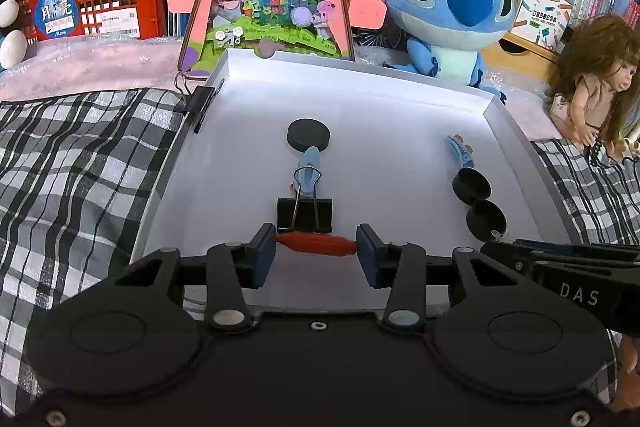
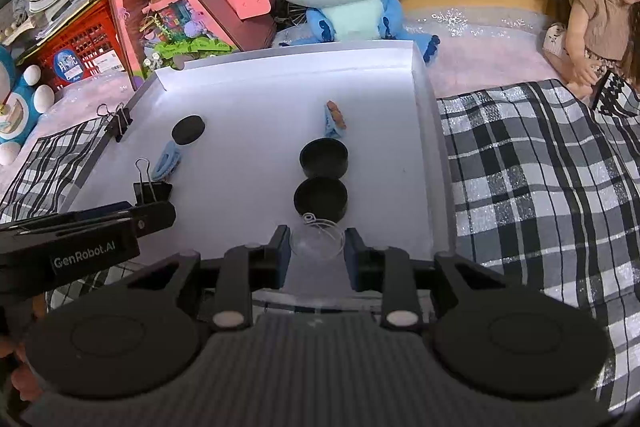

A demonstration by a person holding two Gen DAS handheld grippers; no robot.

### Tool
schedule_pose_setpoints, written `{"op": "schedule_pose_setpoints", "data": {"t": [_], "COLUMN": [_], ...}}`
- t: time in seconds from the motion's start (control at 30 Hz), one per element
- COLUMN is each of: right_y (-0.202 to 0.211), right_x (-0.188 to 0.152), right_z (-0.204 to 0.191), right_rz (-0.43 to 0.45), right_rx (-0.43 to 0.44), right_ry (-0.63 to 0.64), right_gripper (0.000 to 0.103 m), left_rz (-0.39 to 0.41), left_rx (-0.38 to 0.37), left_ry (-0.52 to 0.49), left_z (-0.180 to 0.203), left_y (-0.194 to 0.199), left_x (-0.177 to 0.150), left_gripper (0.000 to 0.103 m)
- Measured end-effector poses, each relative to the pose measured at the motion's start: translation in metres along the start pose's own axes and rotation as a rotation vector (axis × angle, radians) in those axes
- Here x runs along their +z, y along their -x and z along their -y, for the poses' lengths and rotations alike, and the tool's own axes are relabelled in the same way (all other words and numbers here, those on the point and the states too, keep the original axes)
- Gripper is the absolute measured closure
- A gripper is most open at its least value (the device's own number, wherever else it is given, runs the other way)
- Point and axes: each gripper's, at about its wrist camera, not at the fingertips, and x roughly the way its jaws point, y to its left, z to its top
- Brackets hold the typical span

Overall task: Organize rigid objects
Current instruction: 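Open the left tool to drop the orange stick while the right tool releases the lid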

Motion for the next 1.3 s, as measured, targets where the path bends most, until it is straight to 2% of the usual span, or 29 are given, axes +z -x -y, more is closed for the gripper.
{"op": "schedule_pose_setpoints", "data": {"t": [0.63,0.77,1.03,1.3], "right_y": [-0.001,0.0,0.006,0.022], "right_x": [0.0,0.0,-0.002,-0.006], "right_z": [-0.001,0.0,0.001,-0.003], "right_rz": [0.006,0.008,0.035,0.076], "right_rx": [-0.004,0.006,0.02,0.016], "right_ry": [-0.011,-0.018,-0.028,-0.004], "right_gripper": [0.065,0.05,0.041,0.029], "left_rz": [-0.002,-0.007,0.028,0.084], "left_rx": [0.011,0.009,0.026,0.005], "left_ry": [-0.002,0.0,-0.031,-0.068], "left_z": [0.0,-0.001,0.001,0.001], "left_y": [0.002,0.004,0.016,0.04], "left_x": [-0.001,-0.001,-0.003,-0.014], "left_gripper": [0.061,0.056,0.044,0.038]}}
